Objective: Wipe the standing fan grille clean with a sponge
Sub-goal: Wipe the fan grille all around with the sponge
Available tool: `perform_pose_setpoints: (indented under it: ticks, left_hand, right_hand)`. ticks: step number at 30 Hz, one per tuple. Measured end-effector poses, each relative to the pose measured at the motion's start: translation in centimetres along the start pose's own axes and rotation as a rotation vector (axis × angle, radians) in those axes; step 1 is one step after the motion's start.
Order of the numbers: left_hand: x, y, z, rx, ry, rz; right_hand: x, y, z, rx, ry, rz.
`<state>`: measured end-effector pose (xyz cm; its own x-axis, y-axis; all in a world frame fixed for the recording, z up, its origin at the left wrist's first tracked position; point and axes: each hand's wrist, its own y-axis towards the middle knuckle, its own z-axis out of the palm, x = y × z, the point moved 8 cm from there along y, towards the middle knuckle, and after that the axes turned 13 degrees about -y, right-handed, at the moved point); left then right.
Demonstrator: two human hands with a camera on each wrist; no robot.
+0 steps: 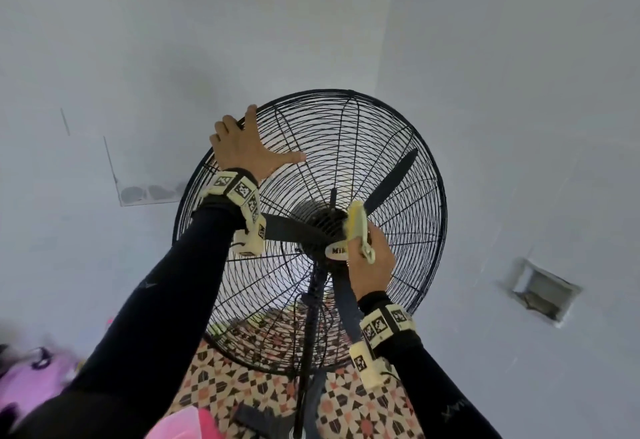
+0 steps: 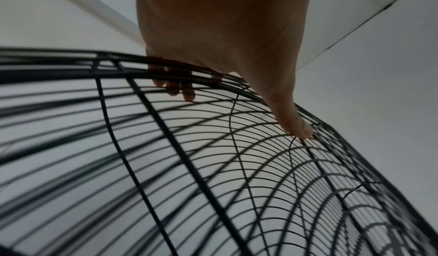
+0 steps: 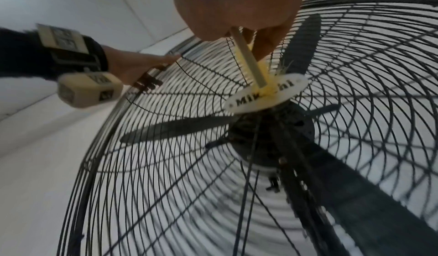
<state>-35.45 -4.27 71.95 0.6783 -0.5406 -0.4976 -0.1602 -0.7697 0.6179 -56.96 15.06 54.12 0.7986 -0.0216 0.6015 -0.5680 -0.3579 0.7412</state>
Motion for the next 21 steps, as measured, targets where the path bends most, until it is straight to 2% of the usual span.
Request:
perform_pose_setpoints:
  ticks: [4, 7, 9, 11, 13, 14, 18, 21]
  left_hand:
    - [-0.6, -1.6, -0.3, -0.044, 0.014, -0.021]
    - [-0.6, -2.2, -0.5, -0.035, 0.031, -0.037]
    - [-0.4, -1.9, -0.5, -0.005, 0.027, -0.039]
    - [0.0, -1.4, -0.3, 0.019, 0.018, -0.042]
    - [0.5, -1.1, -0.2, 0.033, 0.015, -0.045]
    - [0.7, -1.1, -0.1, 0.039, 0.011, -0.041]
    - [2.0, -1.9, -0.2, 0.045, -0.046, -0.006]
    - [4.0, -3.5, -0.3, 0.009, -0.118, 0.028]
  right_hand:
    - [0.9, -1.1, 0.3, 0.056, 0.104, -0.034]
    - [-1.7, -1.3, -1.1, -0.105, 0.088, 0.109]
    - [-3.3, -1.6, -1.3, -0.138, 0.002, 0.21]
    - [-2.8, -2.2, -0.3, -0.028, -0.028, 0.189]
    - [-1.5, -3.0, 0.5, 0.134, 0.073, 0.087]
    - [-1.7, -3.2, 0.4, 0.179, 0.121, 0.087]
    - [-4.3, -3.6, -2.1, 0.107, 0.212, 0.208]
    - [-3.9, -4.2, -2.1, 0.195, 0.078, 0.097]
